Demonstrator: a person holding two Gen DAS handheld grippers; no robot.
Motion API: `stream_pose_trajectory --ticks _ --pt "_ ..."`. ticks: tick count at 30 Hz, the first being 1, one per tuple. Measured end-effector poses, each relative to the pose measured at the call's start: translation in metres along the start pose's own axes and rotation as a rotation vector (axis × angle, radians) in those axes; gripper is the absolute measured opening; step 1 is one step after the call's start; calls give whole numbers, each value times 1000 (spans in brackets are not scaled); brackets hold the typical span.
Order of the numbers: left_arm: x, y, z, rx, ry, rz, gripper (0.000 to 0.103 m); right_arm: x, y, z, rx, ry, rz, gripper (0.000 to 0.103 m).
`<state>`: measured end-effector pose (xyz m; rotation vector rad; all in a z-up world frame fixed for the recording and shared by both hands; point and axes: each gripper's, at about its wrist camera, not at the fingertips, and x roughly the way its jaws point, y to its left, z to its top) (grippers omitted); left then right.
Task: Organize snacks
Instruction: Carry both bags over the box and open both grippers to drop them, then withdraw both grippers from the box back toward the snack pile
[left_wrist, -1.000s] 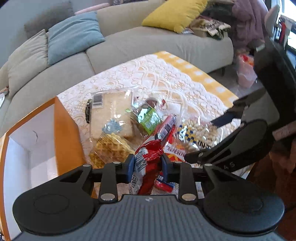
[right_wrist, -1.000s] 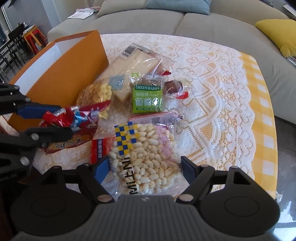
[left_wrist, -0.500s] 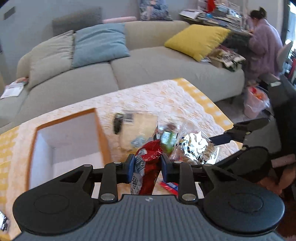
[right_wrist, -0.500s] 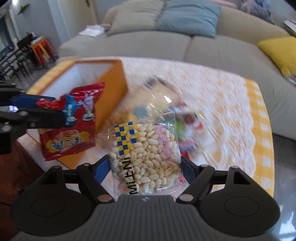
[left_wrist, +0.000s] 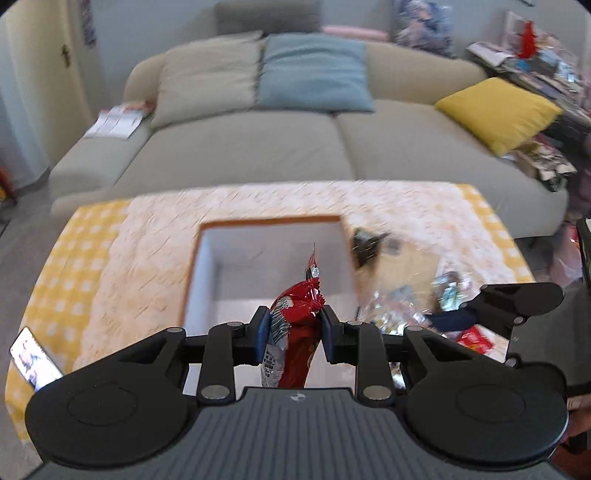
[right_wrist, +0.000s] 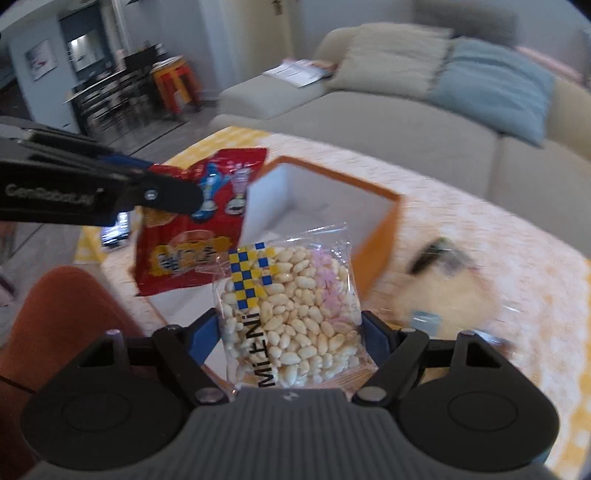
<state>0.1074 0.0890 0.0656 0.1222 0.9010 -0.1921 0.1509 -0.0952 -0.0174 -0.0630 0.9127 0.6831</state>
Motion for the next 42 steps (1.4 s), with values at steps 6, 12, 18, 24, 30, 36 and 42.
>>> stream_pose_trajectory --ticks 6,12,18,24,30,36,42 --pt "33 35 -6 -38 101 50 32 66 17 29 -72 126 54 78" --pt "68 43 -13 -26 195 51 32 123 24 42 -119 269 75 78" --pt "95 41 -17 1 273 69 31 157 26 50 -188 364 82 78" --pt "117 49 -24 -24 321 52 28 176 19 43 -175 452 130 78" --pt "125 54 -26 -6 341 85 29 191 18 38 -190 481 142 78" --pt "122 57 -27 -7 328 91 38 193 14 38 -180 483 162 79" --pt "111 52 -22 3 285 99 39 180 18 37 -166 461 150 81"
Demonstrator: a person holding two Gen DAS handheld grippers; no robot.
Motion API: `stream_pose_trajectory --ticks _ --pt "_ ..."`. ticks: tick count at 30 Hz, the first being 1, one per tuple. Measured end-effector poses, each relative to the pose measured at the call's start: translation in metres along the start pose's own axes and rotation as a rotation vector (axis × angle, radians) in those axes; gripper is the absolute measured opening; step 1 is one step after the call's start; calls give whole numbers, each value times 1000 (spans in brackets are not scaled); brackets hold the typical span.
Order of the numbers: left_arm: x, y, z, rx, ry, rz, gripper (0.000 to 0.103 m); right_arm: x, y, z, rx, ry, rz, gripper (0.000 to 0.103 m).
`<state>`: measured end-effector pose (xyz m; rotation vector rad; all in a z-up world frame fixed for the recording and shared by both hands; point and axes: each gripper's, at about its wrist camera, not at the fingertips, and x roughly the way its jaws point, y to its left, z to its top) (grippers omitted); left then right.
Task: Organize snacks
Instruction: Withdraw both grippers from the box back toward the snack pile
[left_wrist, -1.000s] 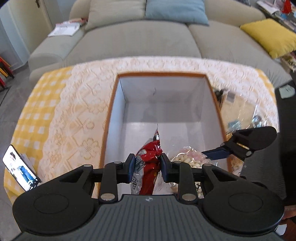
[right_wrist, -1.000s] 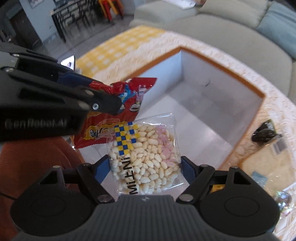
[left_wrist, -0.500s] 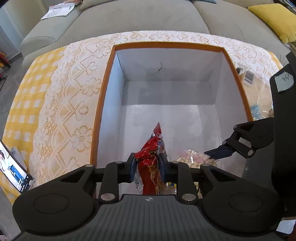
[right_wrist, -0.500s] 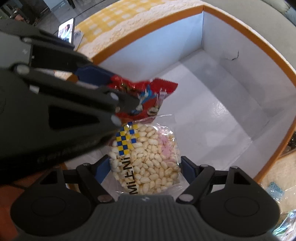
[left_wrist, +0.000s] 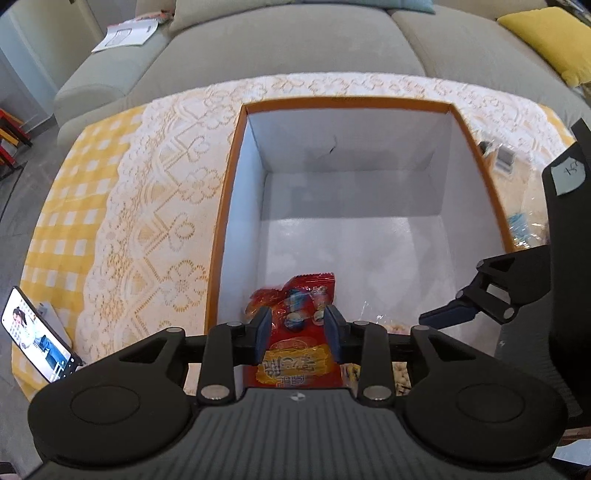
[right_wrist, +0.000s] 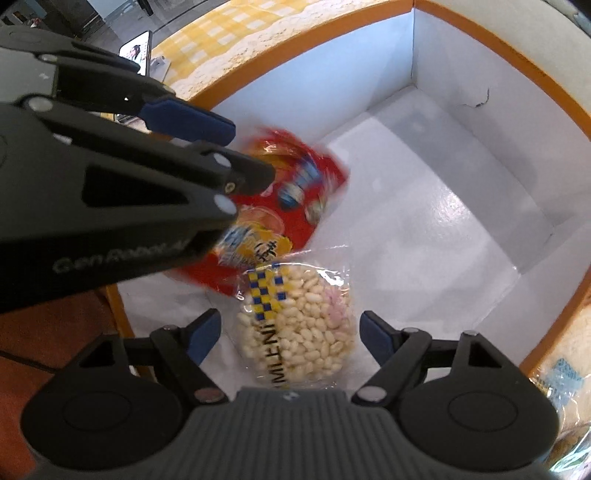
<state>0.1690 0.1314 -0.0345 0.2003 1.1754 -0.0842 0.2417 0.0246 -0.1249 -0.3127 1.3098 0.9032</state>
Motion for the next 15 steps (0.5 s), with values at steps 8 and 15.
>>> stream_pose_trajectory --ticks 8,15 --pt "-30 -11 -4 20 -76 0 39 -36 15 -7 -5 -106 -60 81" --pt "-76 -32 -15 39 -270 -11 53 -93 21 -50 33 -274 -157 81"
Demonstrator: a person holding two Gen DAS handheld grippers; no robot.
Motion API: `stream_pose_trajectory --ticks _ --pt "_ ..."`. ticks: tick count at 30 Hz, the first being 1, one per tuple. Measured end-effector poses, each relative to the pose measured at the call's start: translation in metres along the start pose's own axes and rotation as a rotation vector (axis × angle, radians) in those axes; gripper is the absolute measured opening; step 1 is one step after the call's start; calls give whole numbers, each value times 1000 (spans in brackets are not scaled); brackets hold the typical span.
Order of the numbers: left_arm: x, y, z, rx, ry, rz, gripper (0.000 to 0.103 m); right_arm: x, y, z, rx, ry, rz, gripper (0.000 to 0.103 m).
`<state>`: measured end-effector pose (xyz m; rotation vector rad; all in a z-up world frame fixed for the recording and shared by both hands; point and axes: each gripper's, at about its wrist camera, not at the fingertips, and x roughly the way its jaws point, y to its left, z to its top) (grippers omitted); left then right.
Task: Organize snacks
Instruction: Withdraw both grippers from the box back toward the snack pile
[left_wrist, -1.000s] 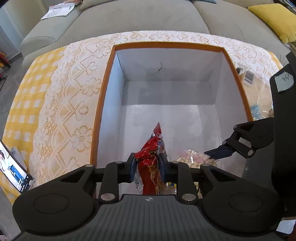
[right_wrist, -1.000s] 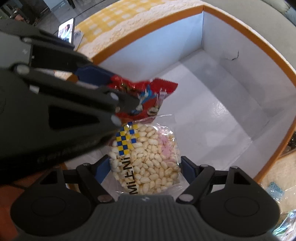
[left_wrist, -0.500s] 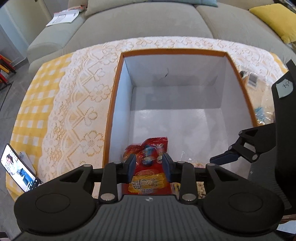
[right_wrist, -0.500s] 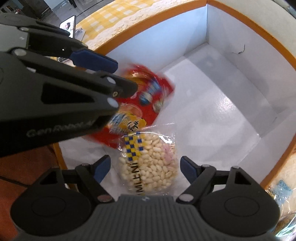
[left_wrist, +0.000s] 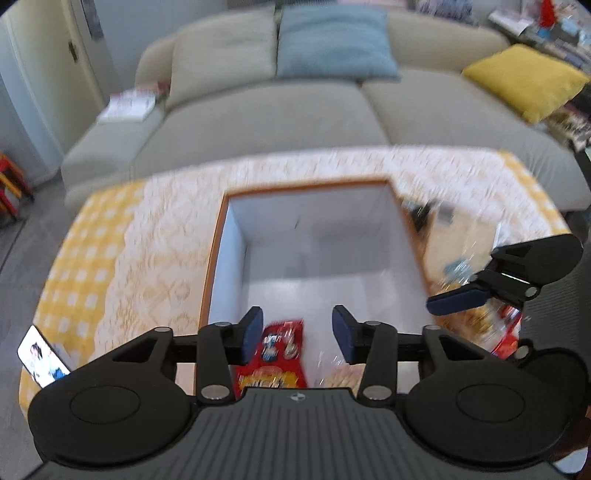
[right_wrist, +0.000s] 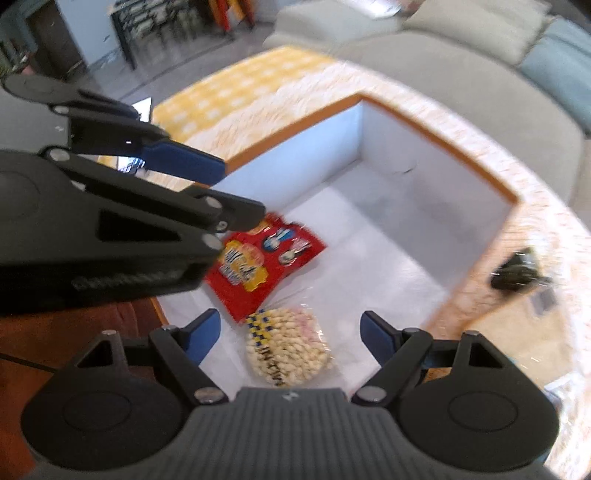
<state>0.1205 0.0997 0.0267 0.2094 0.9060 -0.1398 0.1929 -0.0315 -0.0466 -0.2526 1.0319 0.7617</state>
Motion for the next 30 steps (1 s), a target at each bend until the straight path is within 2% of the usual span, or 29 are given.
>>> stream_pose_trajectory --ticks 4,7,10,15,18,23,26,30 --pt "-23 -22 0 17 -115 -2 63 -36 -10 -27 50 -118 -101 81" --pt "-32 -41 -1 29 -171 -9 64 -63 -22 -54 115 -198 -180 81" --pt "-36 -59 -6 47 -201 -53 65 -84 -38 -84 210 -249 -251 81" --pt "-22 -100 -14 121 -141 -135 66 -100 -68 -136 389 -274 -325 81" --pt "-9 -124 -21 201 -95 -169 66 -93 -83 -159 459 -232 -340 81" --pt "15 -150 -32 307 -20 -153 66 -68 -98 -192 584 -159 -318 81" --pt "27 -157 -34 326 8 -150 66 -55 -109 -201 667 -118 -291 81" --pt "38 -167 -34 321 25 -159 66 -53 -116 -212 730 -120 -295 81"
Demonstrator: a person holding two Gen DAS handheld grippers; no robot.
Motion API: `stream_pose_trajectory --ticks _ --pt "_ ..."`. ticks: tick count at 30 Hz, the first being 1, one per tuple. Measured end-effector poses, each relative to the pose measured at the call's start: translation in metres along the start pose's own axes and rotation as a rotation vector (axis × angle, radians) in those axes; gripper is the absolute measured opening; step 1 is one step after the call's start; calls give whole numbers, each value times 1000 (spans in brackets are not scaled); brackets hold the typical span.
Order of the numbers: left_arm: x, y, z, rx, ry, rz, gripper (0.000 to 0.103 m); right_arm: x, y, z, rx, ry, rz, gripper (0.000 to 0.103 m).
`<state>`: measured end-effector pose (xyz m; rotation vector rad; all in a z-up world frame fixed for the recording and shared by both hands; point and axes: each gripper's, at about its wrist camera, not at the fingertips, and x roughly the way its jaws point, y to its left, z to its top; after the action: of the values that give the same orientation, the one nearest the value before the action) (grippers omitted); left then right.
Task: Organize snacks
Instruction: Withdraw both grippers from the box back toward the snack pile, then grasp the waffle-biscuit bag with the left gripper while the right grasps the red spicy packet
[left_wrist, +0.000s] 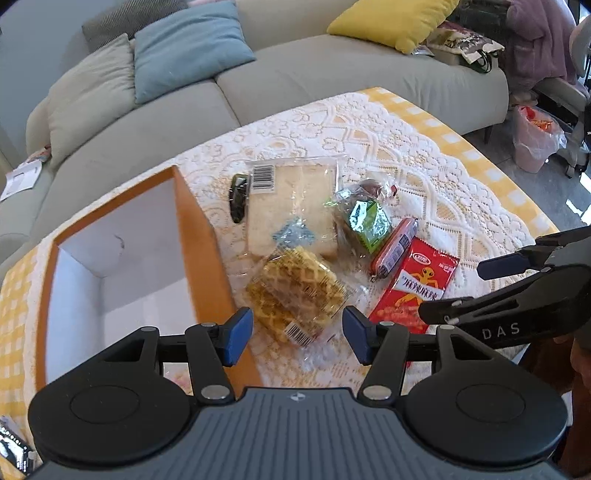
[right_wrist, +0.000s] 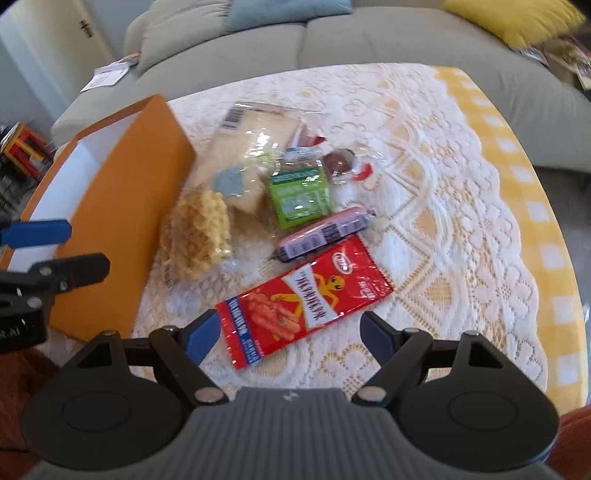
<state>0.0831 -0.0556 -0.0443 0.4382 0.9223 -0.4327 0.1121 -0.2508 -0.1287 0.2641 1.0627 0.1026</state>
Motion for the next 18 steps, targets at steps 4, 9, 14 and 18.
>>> stream_pose_trajectory --ticks 4,9,14,18 --pt "14 -19 3 87 1 38 66 8 -19 7 122 5 5 76" --pt "43 -46 -3 231 25 108 66 18 -43 7 239 42 -7 75" --pt "65 -58 -5 266 55 156 66 27 -48 7 287 51 6 74" --pt "76 -66 -9 303 55 211 69 37 -46 6 299 76 9 68"
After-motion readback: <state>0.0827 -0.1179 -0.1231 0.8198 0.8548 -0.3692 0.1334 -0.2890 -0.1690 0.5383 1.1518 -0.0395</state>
